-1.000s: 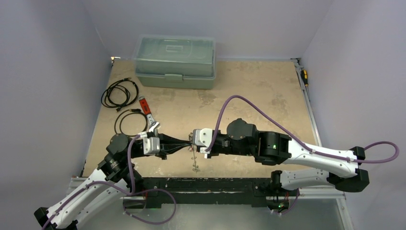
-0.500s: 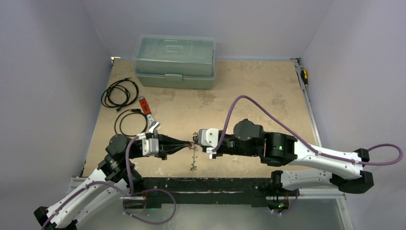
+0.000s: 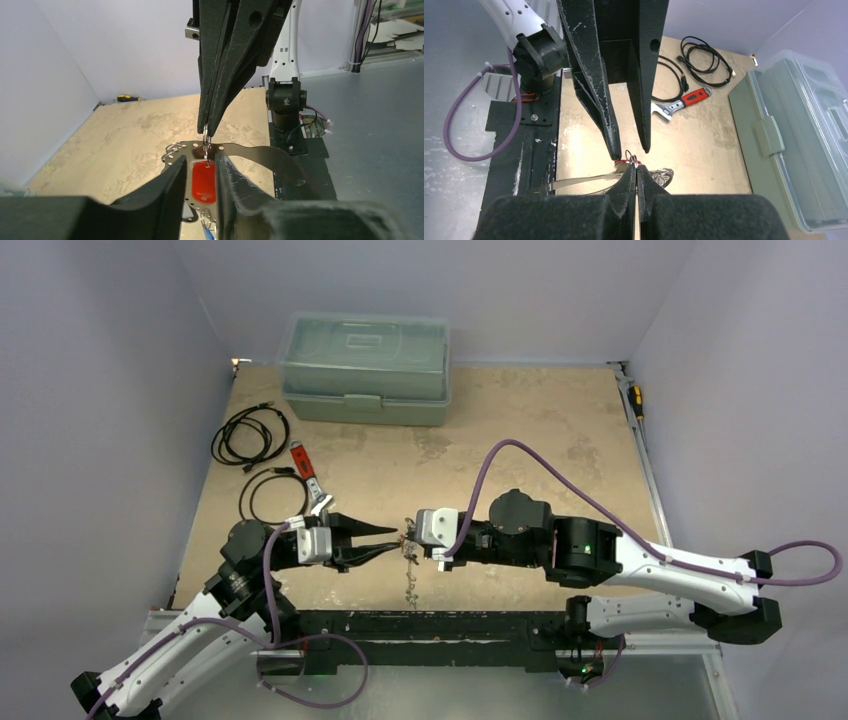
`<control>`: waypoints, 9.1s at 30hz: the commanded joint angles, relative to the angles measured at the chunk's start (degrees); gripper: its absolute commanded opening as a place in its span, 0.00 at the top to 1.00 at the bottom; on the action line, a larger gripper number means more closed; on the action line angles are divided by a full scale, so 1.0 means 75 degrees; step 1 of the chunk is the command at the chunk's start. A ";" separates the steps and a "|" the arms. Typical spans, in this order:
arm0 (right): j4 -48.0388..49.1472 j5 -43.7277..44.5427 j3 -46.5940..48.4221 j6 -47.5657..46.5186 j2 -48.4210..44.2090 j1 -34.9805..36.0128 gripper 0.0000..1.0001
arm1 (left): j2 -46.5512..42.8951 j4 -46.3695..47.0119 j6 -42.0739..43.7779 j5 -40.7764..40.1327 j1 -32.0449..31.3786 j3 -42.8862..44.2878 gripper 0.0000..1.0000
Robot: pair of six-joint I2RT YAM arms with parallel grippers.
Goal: Put the keys on the keyring
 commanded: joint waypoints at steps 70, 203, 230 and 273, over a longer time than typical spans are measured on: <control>-0.1186 0.0419 0.1608 -0.0199 0.0721 0.0015 0.47 | -0.0010 -0.0319 -0.0200 -0.0674 0.0015 0.0352 1.00; 0.3236 -0.1103 -0.1218 0.0492 -0.0534 -0.0184 1.00 | -0.0245 0.0087 -0.0604 -0.0407 0.0019 0.0305 1.00; -0.1260 -0.0226 0.1865 -0.0218 0.0975 -0.0184 0.58 | -0.0281 -0.0285 -0.0484 -0.0519 0.0014 0.0493 1.00; -0.1754 -0.0185 0.2379 -0.0432 0.2004 -0.0184 0.92 | -0.0198 -0.0386 -0.0452 -0.0535 0.0010 0.0528 1.00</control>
